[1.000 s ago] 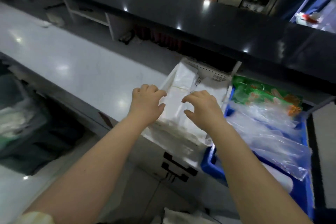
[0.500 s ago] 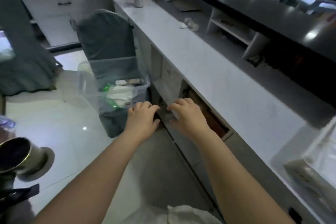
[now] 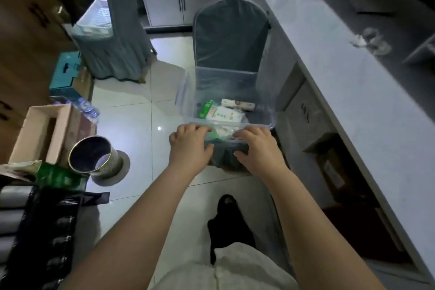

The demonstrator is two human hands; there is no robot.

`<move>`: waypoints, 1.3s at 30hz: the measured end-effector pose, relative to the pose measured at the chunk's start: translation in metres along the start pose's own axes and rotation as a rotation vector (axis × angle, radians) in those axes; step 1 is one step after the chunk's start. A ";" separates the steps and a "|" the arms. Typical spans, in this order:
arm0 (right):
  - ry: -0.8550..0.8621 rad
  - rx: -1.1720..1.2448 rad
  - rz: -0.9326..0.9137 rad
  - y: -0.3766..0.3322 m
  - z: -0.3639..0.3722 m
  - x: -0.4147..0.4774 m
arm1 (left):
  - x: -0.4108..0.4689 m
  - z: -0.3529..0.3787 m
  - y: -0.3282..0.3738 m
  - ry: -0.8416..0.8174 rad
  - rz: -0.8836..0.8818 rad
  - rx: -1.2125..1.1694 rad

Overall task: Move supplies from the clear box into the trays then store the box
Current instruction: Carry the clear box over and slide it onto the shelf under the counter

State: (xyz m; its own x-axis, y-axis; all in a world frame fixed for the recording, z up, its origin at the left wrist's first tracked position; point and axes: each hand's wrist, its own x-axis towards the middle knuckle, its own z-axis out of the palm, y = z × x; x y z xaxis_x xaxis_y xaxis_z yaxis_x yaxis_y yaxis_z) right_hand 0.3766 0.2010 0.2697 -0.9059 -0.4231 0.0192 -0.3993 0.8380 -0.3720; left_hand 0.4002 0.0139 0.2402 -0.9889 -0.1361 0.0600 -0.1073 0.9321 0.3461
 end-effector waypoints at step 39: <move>0.478 0.195 1.028 -0.005 0.046 0.363 | 0.509 0.029 -0.041 -0.464 1.070 -0.101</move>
State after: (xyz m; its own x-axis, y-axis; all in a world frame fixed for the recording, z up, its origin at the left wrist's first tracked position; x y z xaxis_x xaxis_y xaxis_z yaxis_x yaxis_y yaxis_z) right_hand 0.0561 0.0270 0.2359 -0.7682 0.6388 -0.0420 0.5507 0.6260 -0.5521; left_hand -0.1018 -0.0837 0.2299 -0.5148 0.8569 0.0258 0.7909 0.4631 0.4000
